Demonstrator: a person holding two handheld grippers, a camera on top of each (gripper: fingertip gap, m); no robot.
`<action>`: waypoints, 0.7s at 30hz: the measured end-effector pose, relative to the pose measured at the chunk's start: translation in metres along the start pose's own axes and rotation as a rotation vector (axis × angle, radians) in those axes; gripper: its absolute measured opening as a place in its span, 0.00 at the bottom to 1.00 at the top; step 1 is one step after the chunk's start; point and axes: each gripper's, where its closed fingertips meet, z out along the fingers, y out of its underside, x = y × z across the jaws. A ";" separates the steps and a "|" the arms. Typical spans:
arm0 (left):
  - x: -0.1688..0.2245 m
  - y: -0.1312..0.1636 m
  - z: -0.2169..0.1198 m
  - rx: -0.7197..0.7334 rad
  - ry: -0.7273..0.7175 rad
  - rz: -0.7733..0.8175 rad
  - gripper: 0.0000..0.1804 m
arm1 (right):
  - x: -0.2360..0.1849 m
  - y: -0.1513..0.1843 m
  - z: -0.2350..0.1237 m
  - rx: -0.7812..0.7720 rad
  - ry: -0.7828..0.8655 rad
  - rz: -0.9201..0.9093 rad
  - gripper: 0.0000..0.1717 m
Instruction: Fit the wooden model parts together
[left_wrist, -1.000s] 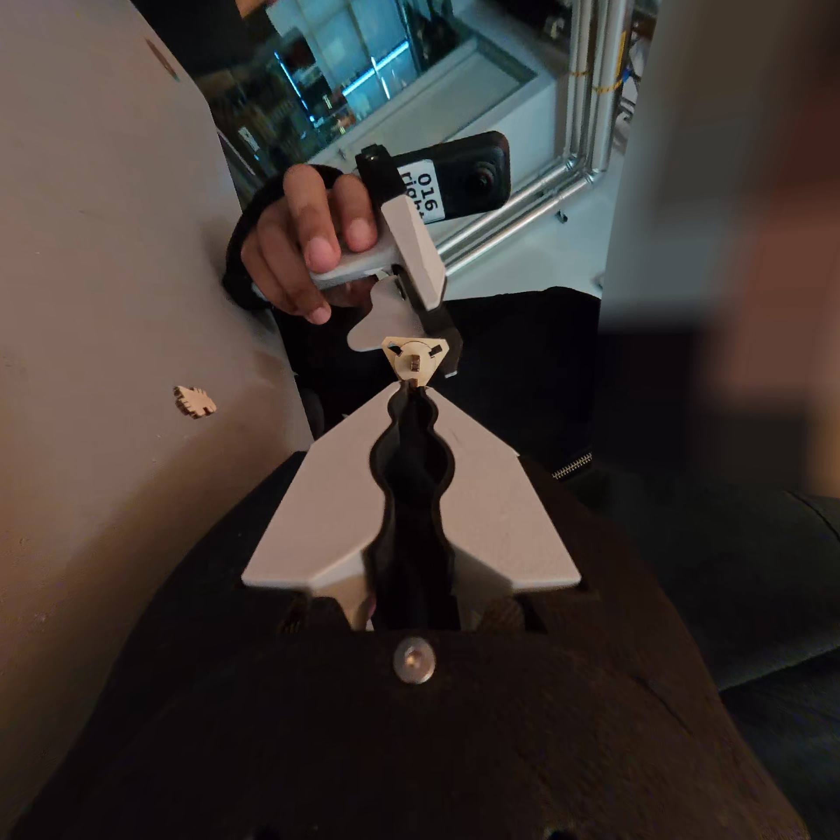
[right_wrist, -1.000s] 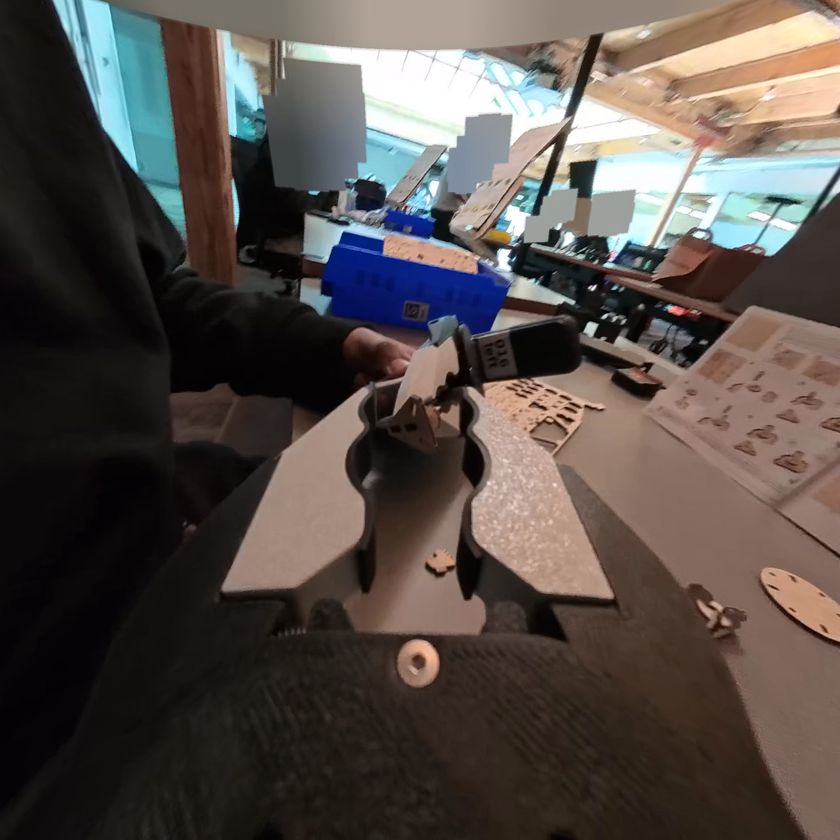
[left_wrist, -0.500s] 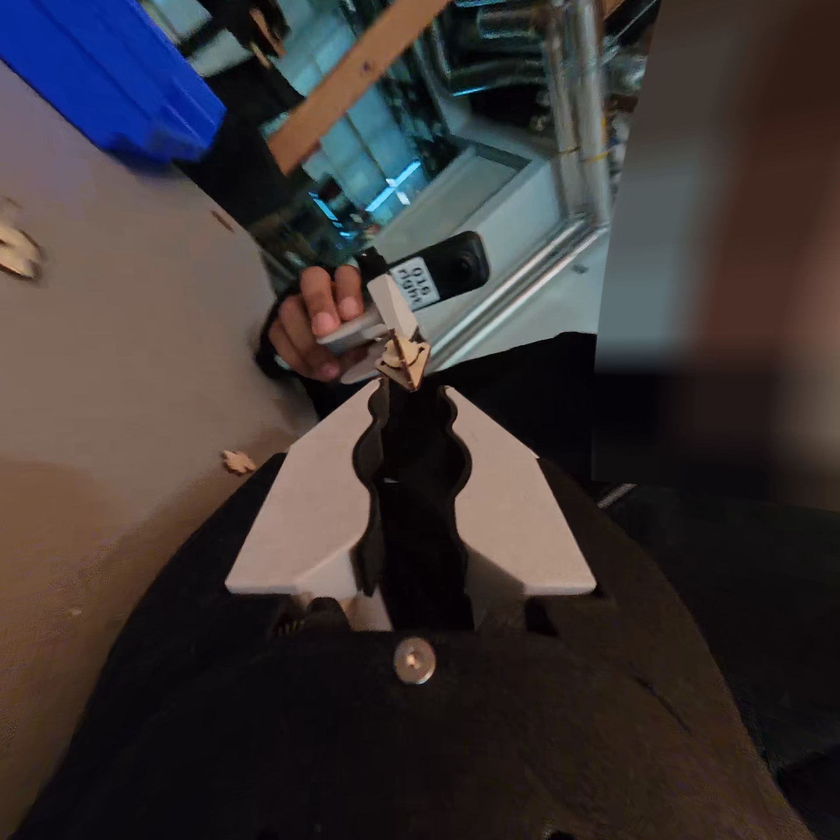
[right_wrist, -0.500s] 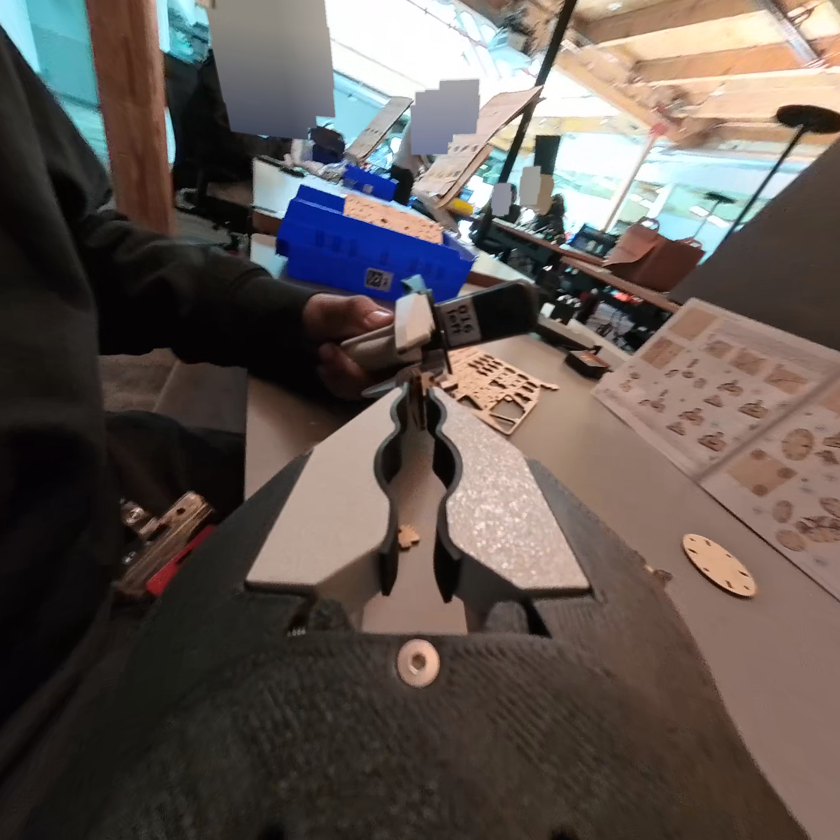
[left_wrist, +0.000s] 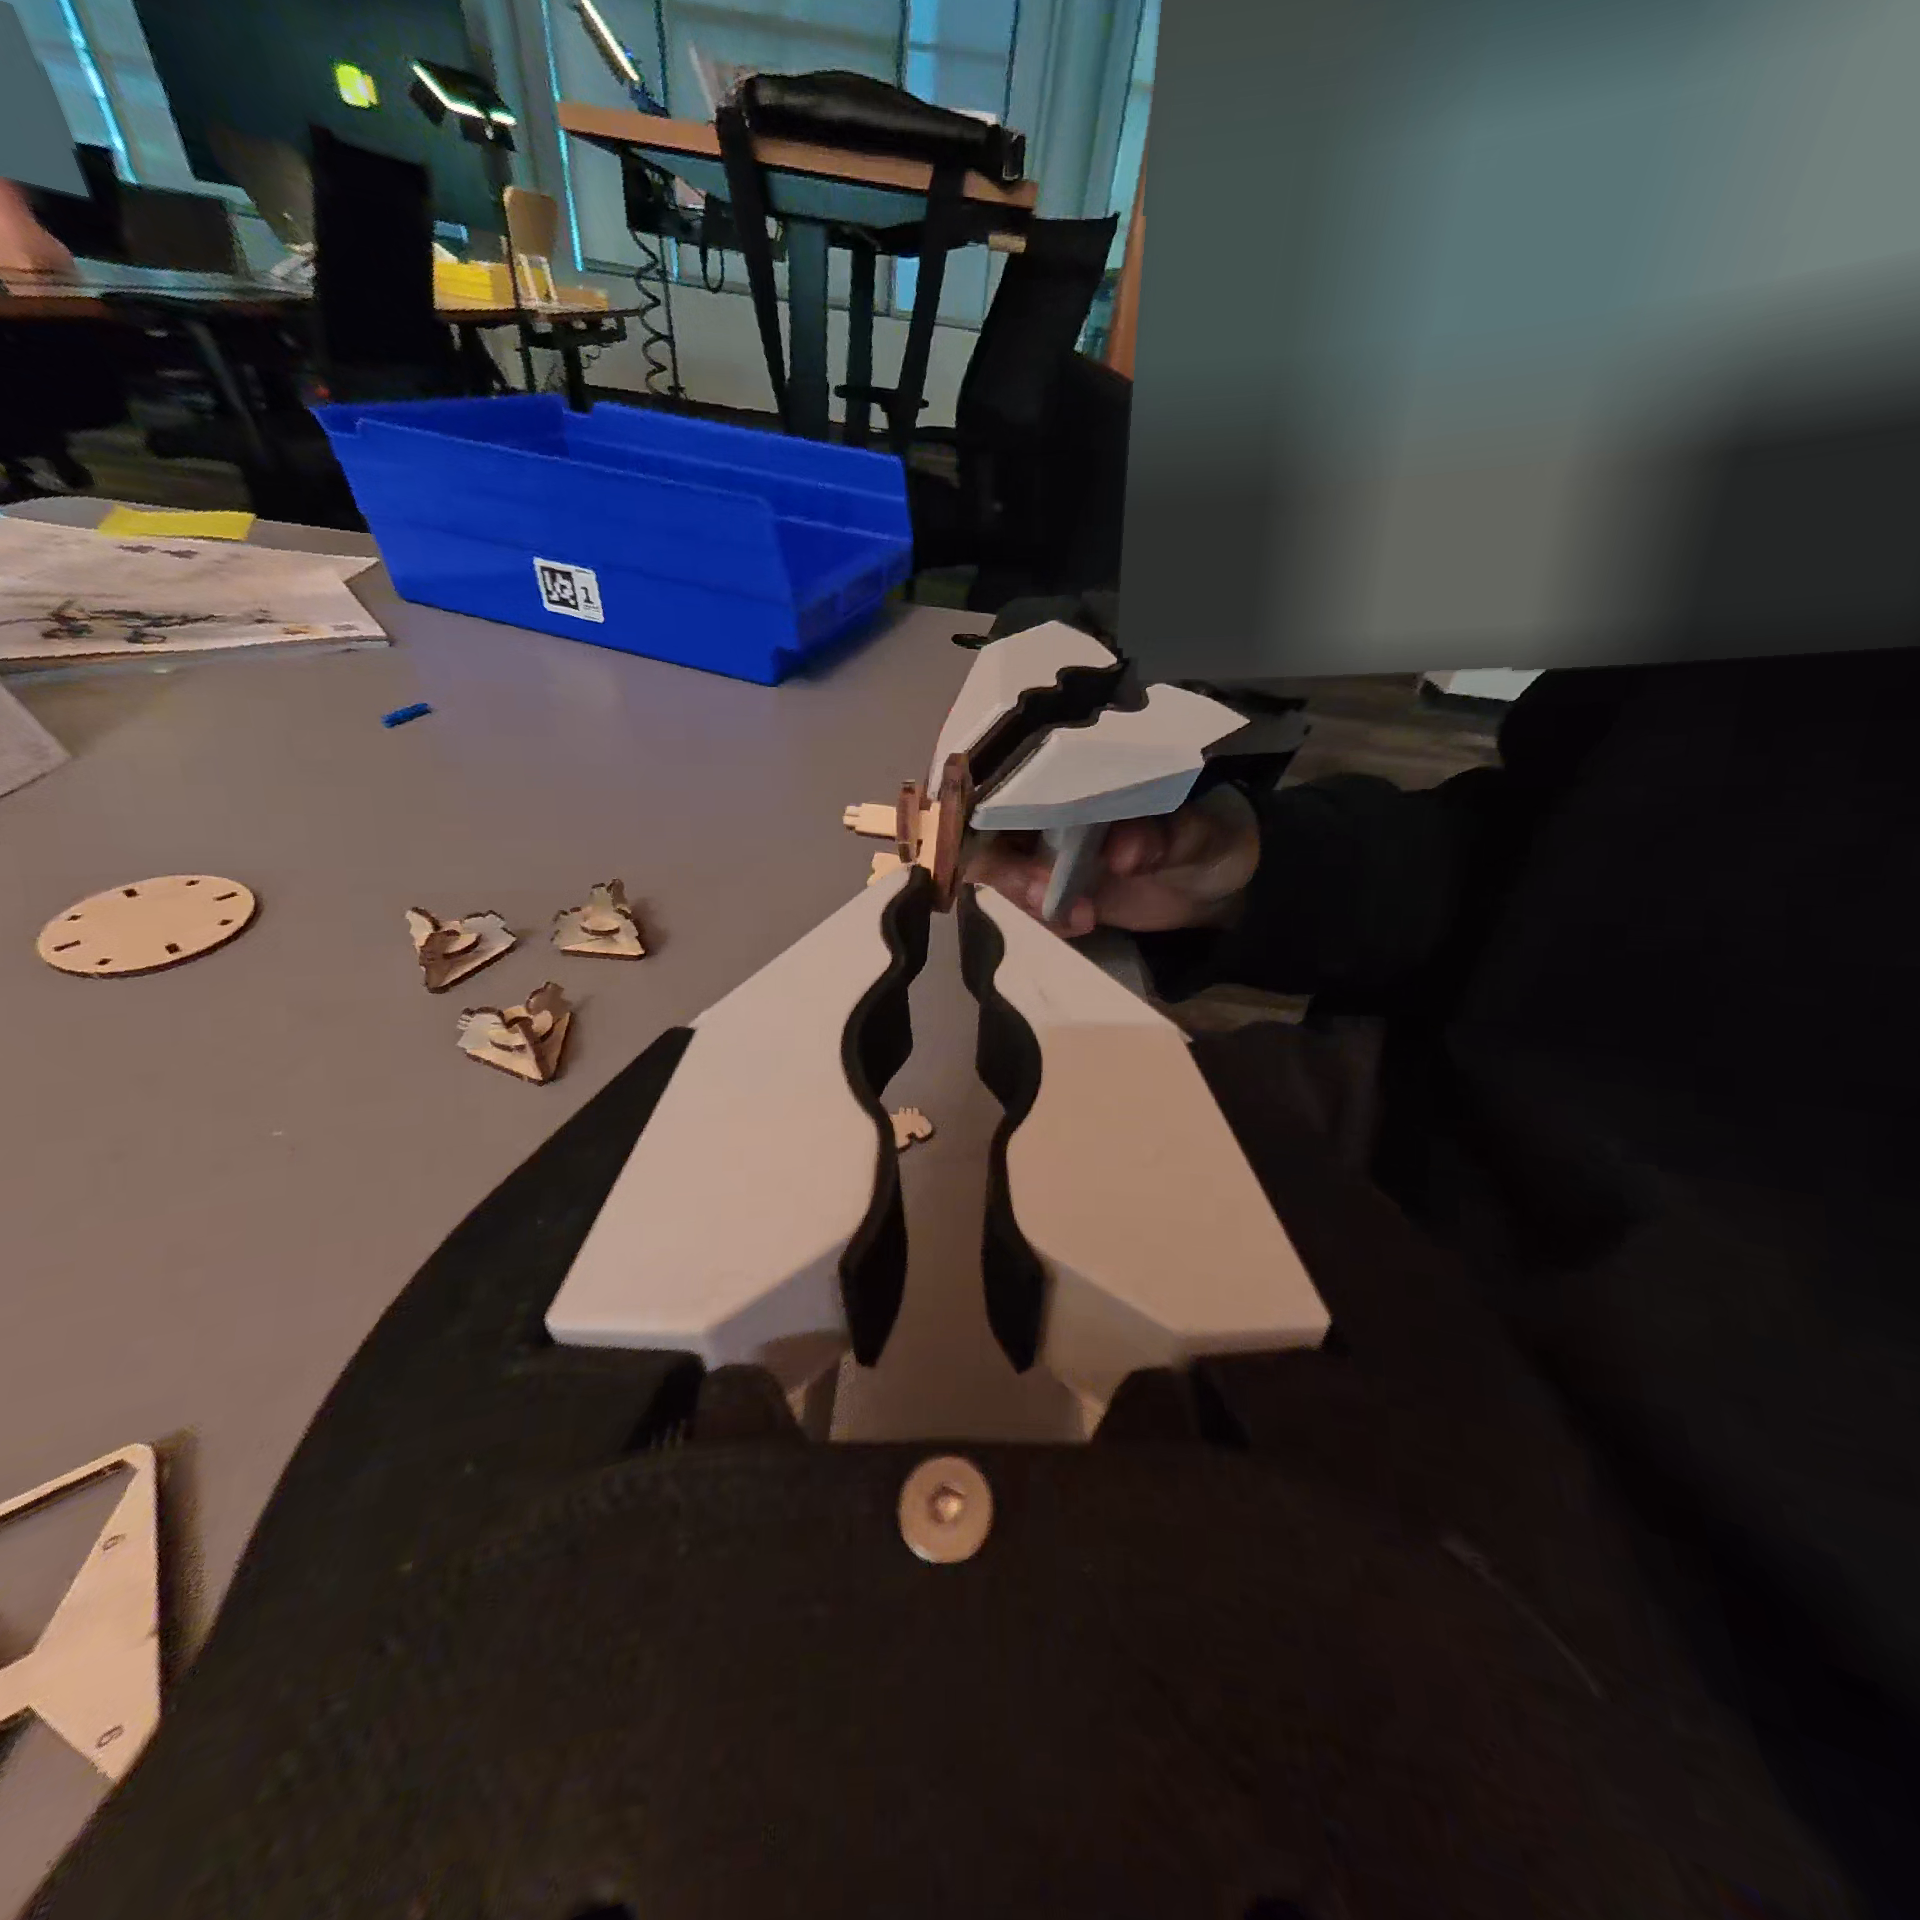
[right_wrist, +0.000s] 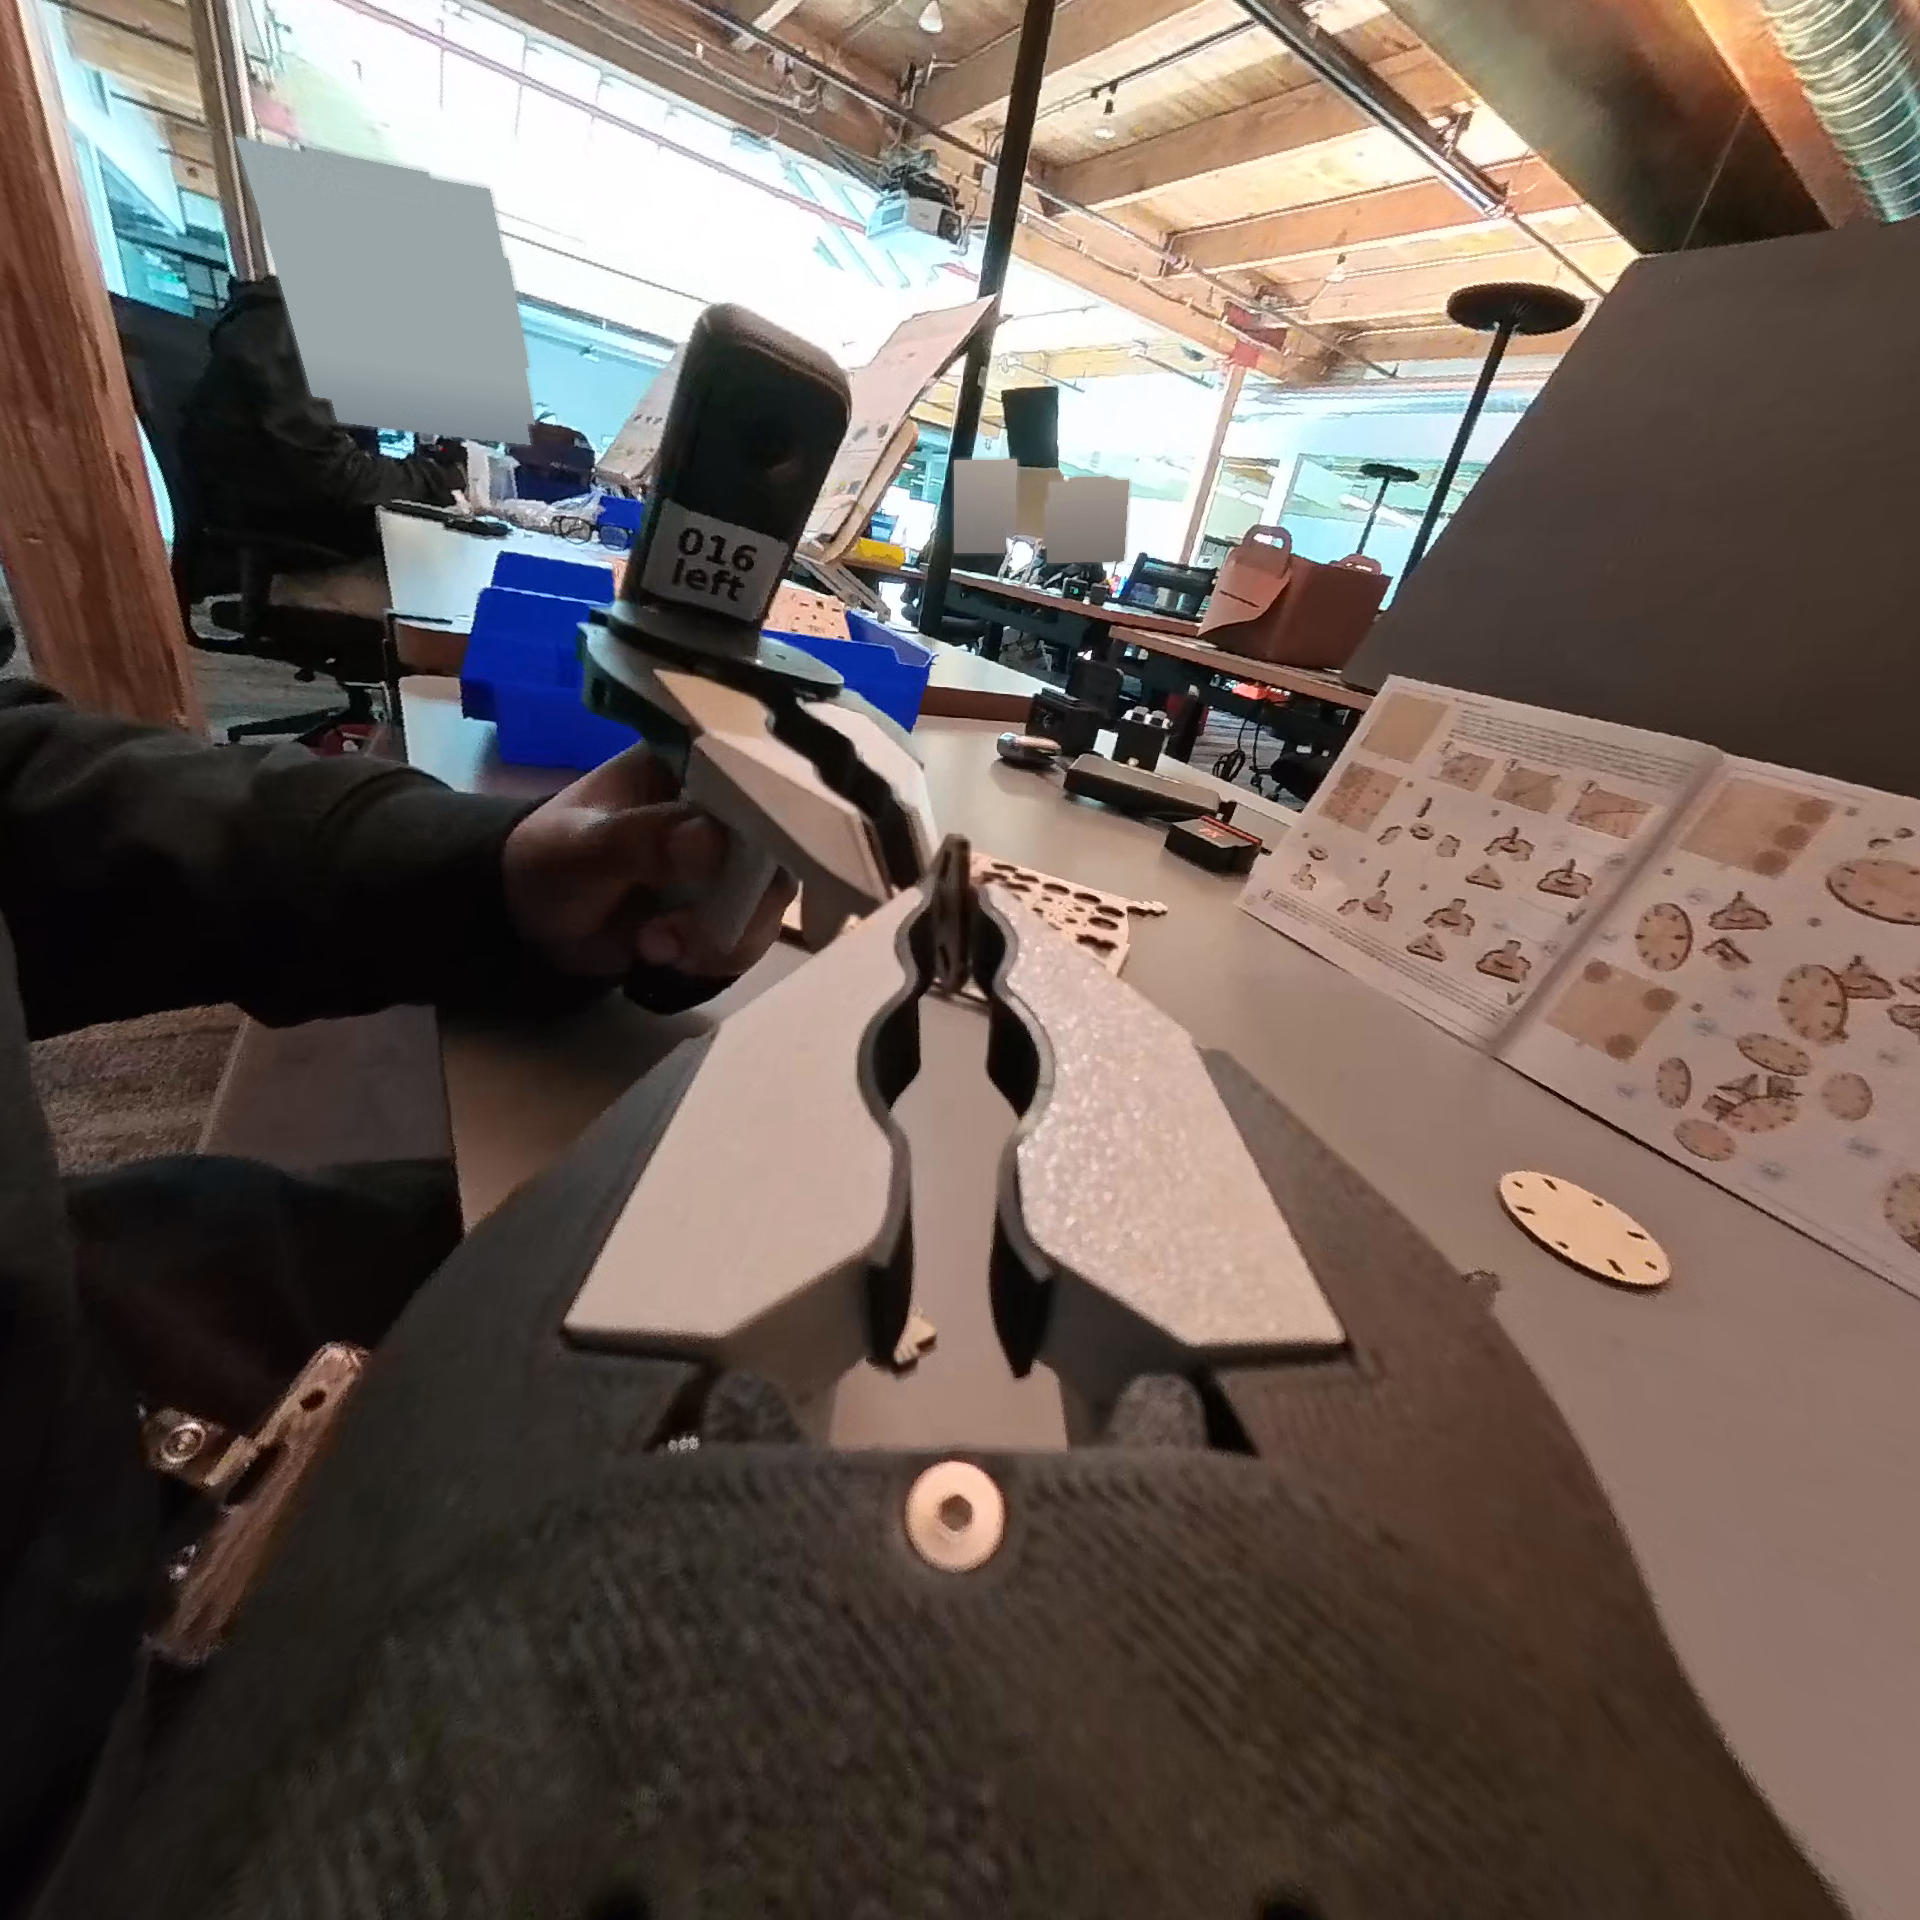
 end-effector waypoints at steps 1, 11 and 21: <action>0.000 0.000 0.000 -0.001 -0.011 0.014 0.01 | -0.001 -0.001 0.000 0.006 -0.002 0.007 0.02; -0.001 0.004 0.003 -0.008 0.018 -0.060 0.01 | -0.004 0.001 0.004 -0.014 -0.042 0.100 0.01; -0.010 -0.004 -0.008 0.094 0.121 -0.326 0.00 | 0.005 -0.007 0.001 0.052 -0.073 0.323 0.07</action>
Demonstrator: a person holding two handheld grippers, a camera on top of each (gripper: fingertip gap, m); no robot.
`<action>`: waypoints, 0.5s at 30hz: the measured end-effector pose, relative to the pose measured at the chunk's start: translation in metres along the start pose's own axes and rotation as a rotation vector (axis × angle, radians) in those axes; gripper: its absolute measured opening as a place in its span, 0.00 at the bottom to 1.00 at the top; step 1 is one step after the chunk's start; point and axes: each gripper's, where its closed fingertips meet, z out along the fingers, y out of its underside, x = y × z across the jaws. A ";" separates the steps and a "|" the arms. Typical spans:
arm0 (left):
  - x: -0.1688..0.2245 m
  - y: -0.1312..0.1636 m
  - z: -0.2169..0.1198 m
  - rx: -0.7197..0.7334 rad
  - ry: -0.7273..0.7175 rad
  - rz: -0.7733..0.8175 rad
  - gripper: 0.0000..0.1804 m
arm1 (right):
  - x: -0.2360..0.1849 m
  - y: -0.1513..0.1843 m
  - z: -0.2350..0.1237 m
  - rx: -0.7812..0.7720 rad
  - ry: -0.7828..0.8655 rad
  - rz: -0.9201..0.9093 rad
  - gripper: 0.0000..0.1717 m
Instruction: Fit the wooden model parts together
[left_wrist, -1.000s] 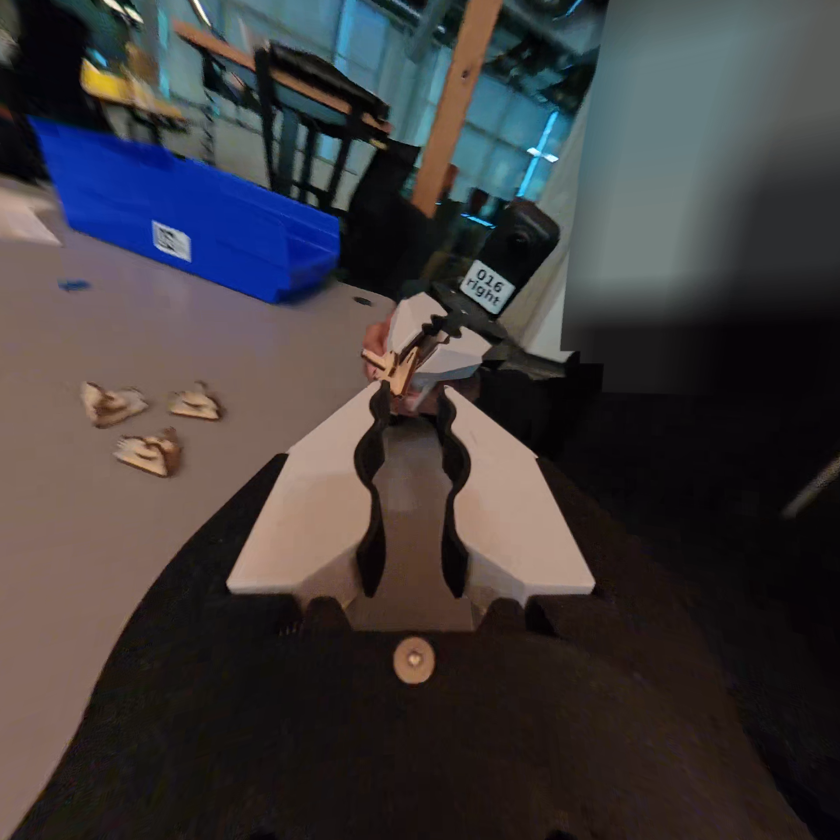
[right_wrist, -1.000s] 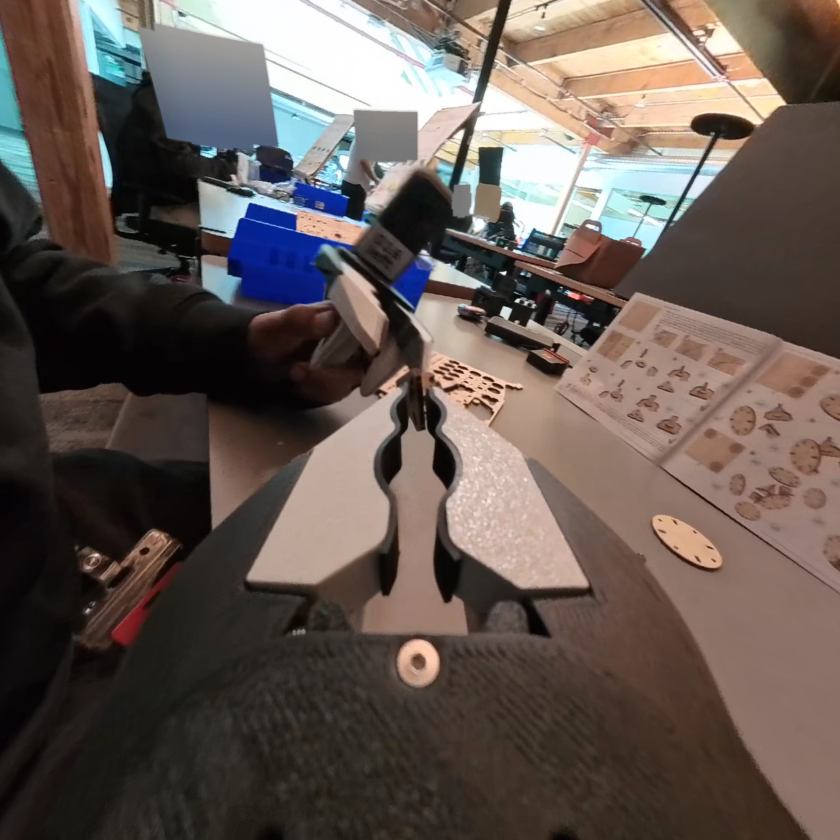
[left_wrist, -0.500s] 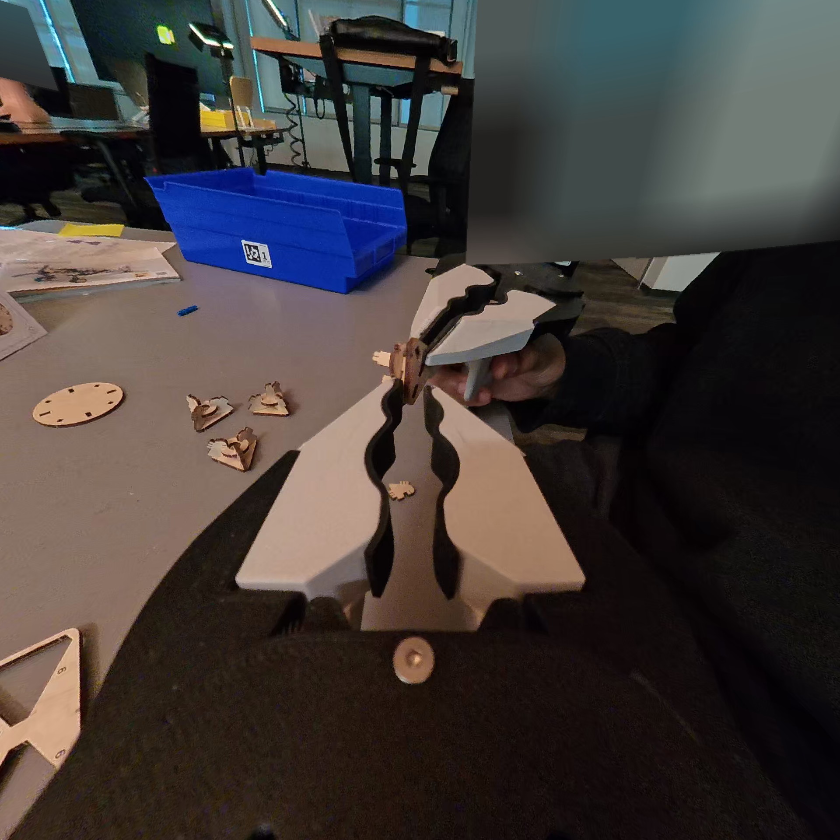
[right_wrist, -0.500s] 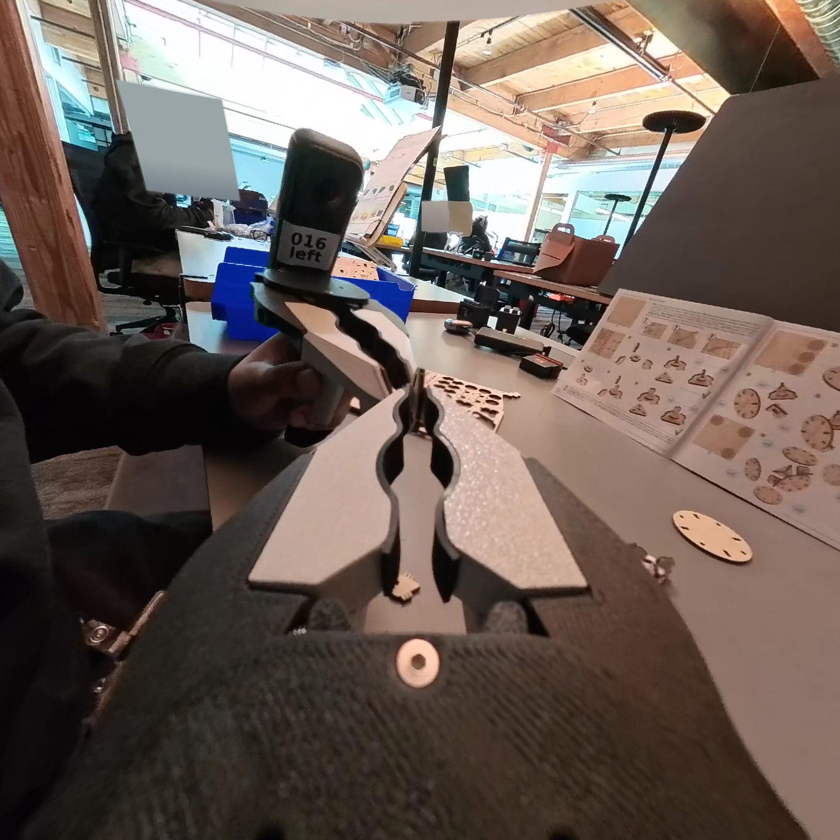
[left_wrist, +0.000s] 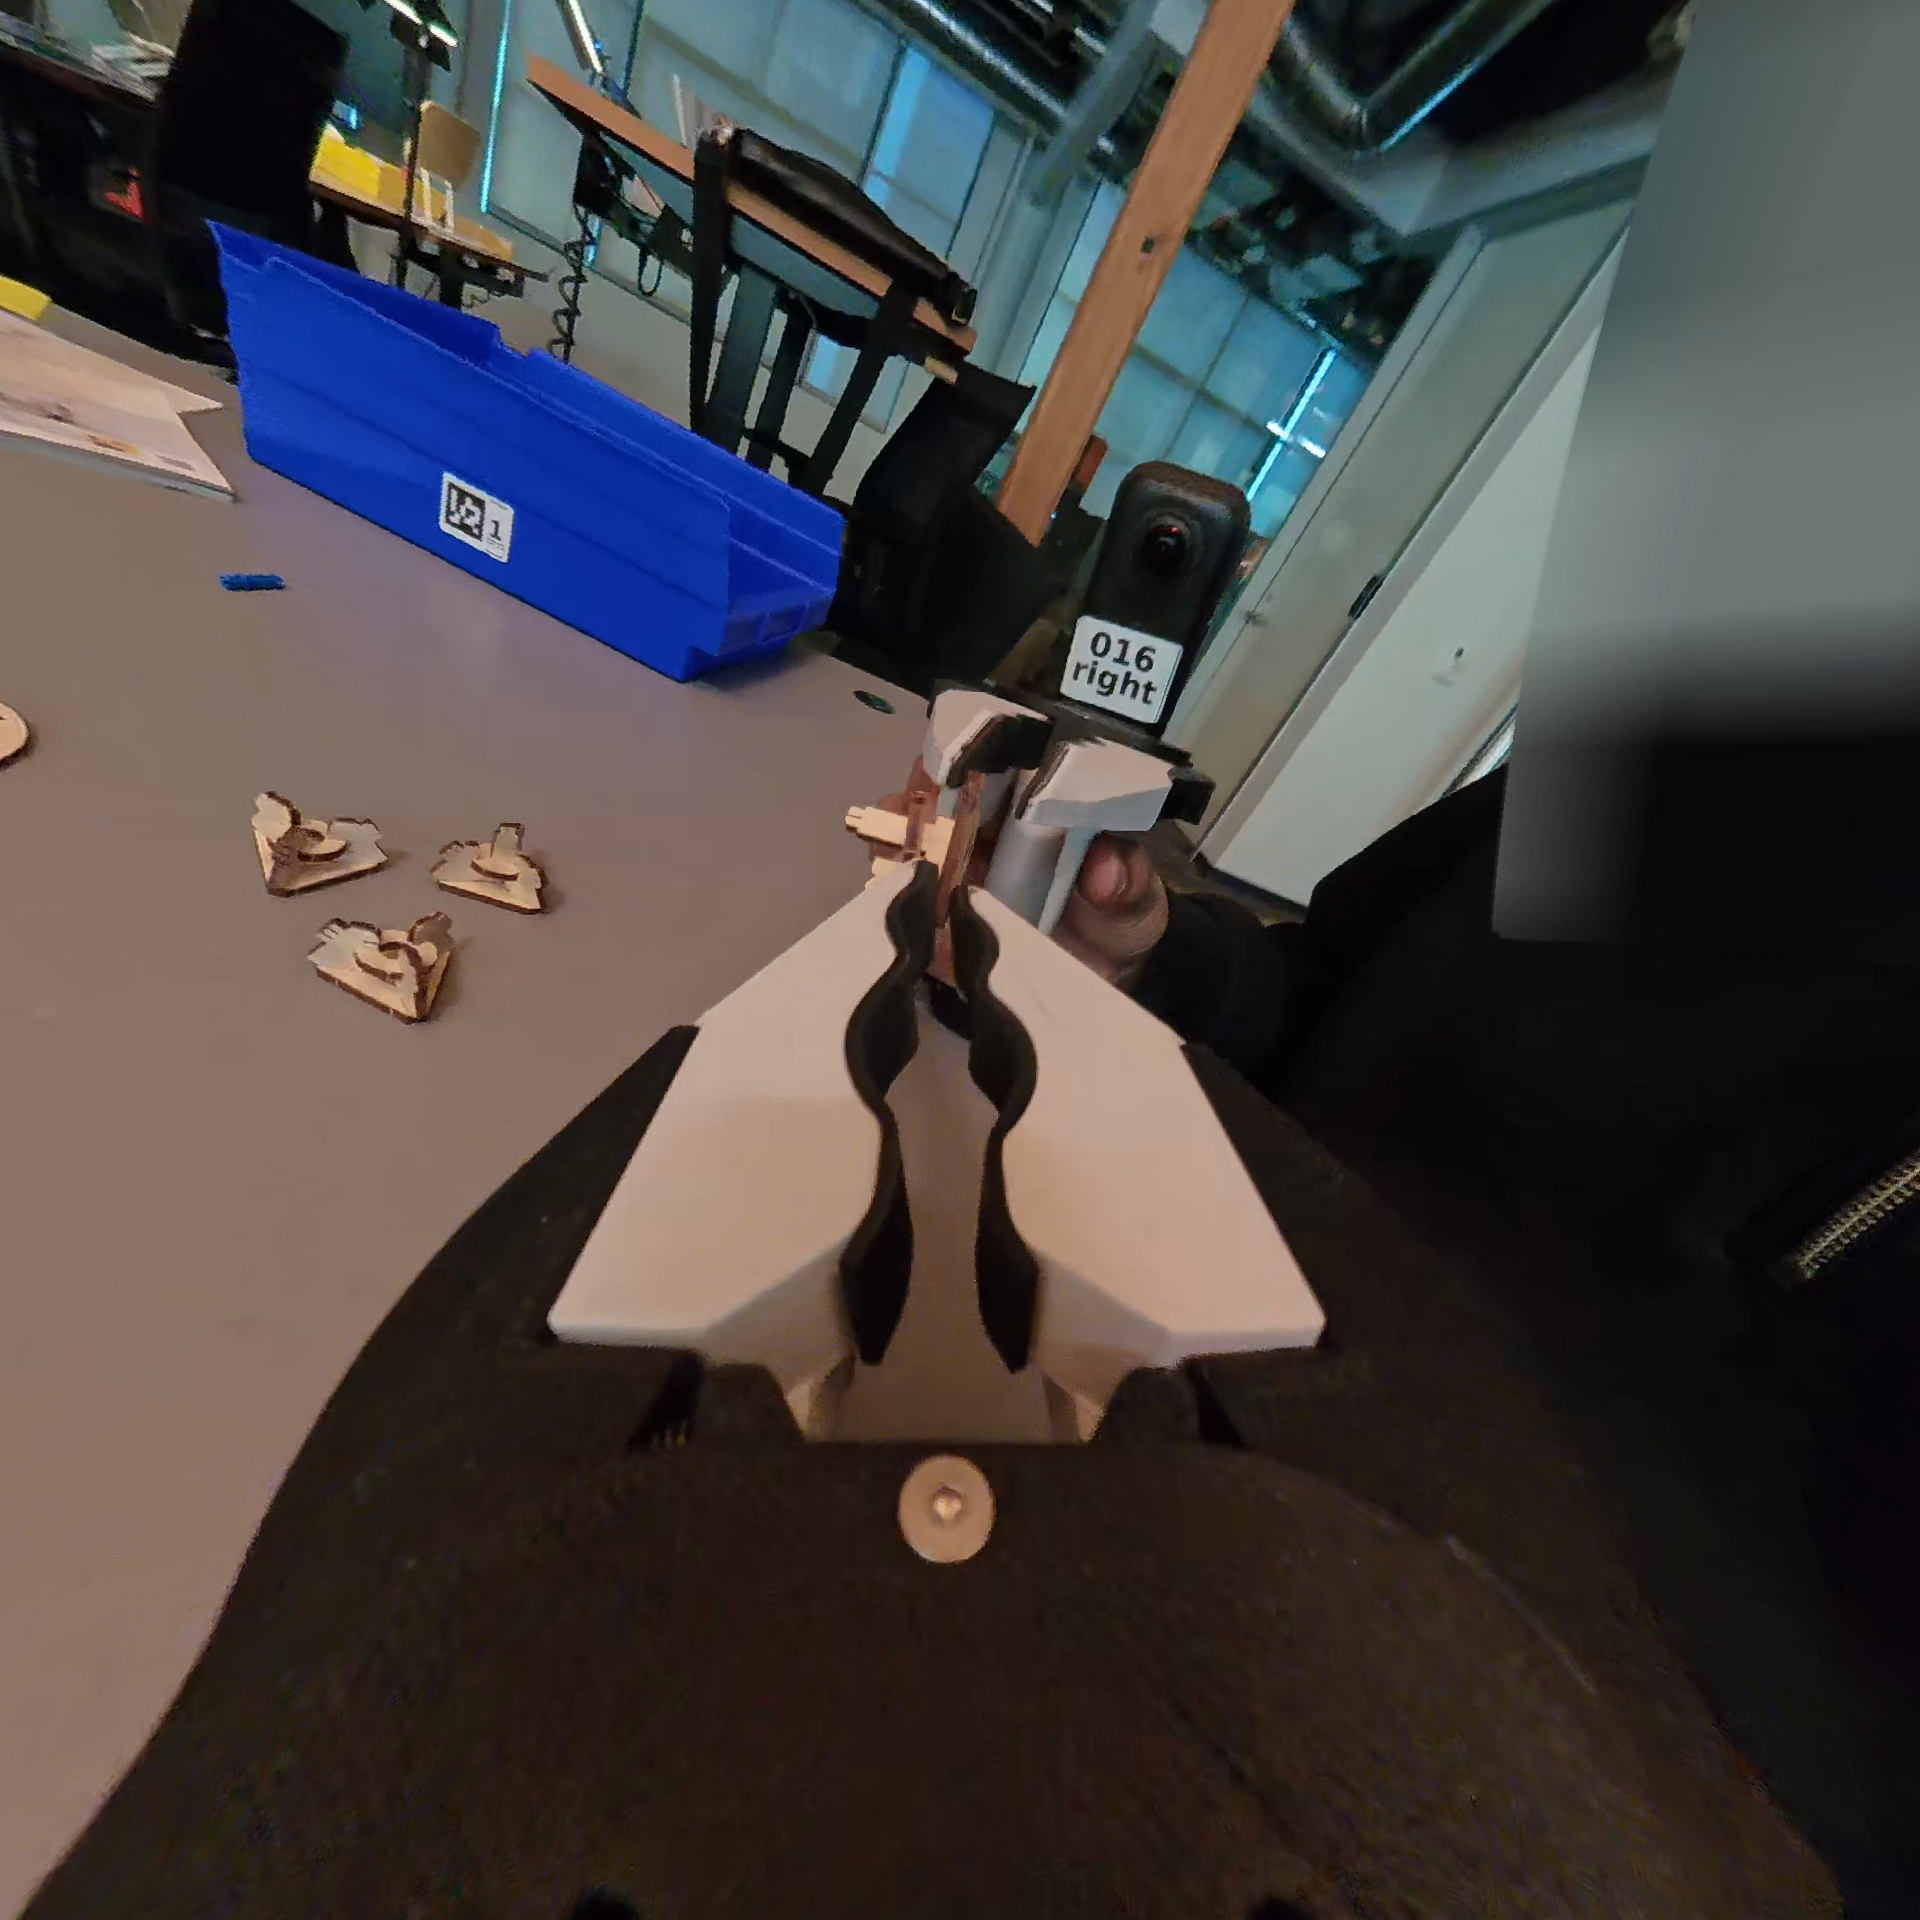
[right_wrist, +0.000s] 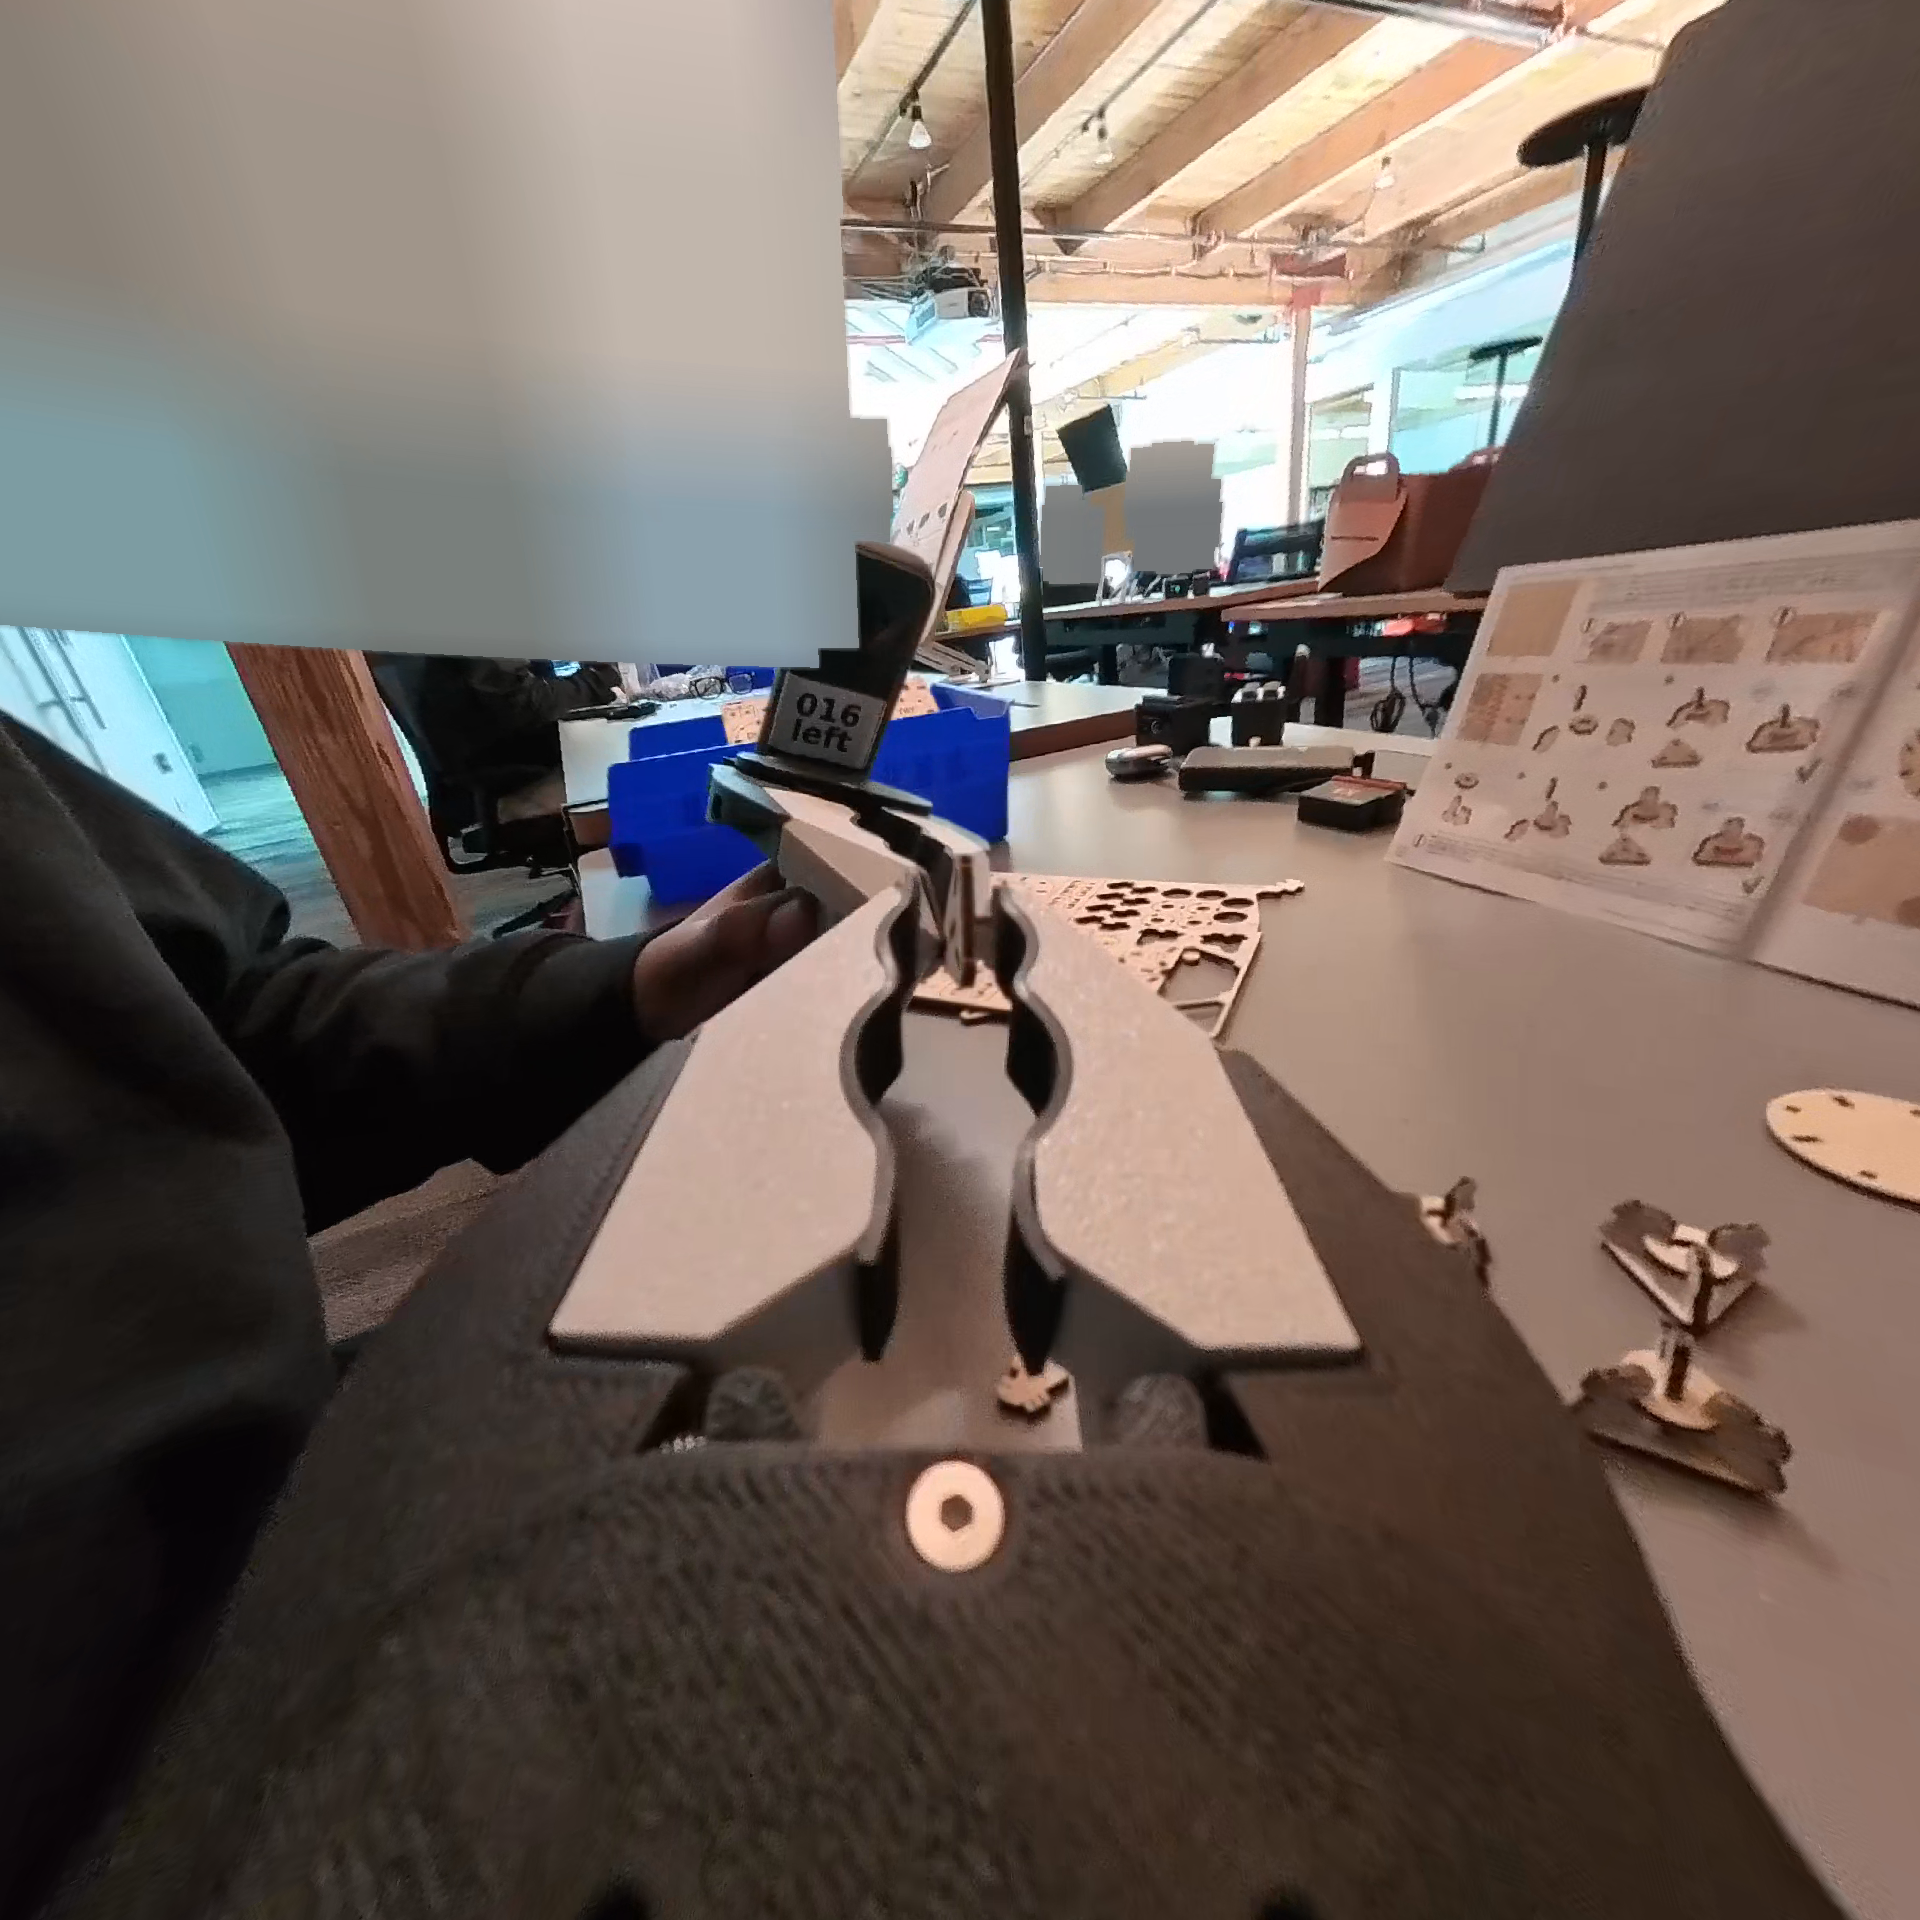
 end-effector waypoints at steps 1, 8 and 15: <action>0.000 0.000 0.000 0.002 0.004 -0.010 0.00 | 0.002 0.002 0.001 -0.014 0.007 0.016 0.07; 0.002 -0.002 -0.002 0.023 0.041 -0.048 0.00 | 0.003 0.018 0.008 -0.135 0.045 0.026 0.07; -0.003 0.005 0.001 -0.007 0.041 -0.087 0.00 | 0.001 0.021 0.007 -0.159 -0.011 0.088 0.00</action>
